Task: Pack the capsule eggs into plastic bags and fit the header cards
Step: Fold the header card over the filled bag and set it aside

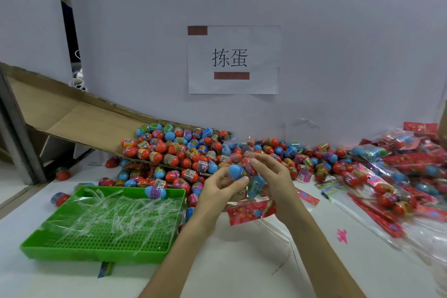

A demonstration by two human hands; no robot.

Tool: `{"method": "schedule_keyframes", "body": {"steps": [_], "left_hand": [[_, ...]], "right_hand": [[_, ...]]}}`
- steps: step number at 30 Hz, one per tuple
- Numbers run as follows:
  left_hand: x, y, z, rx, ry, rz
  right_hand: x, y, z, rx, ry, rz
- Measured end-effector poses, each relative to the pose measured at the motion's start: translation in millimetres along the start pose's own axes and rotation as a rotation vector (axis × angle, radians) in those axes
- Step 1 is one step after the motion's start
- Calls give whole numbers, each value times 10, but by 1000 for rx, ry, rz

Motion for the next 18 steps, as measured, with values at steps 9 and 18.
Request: {"method": "schedule_keyframes", "body": {"steps": [9, 18], "left_hand": [[-88, -7, 24, -48, -58, -87], [-109, -15, -5, -69, -9, -144]], "right_hand": [[7, -8, -33, 40, -54, -22], [17, -5, -23, -4, -43, 46]]}}
Point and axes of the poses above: each hand's wrist, its own y-axis away from the middle knuckle, its own z-axis out of the palm, x = y × z, the point moved 2 cm from there along -y, towards the middle knuckle, and after that the axes turned 13 degrees about -x, right-handed, at the moved point
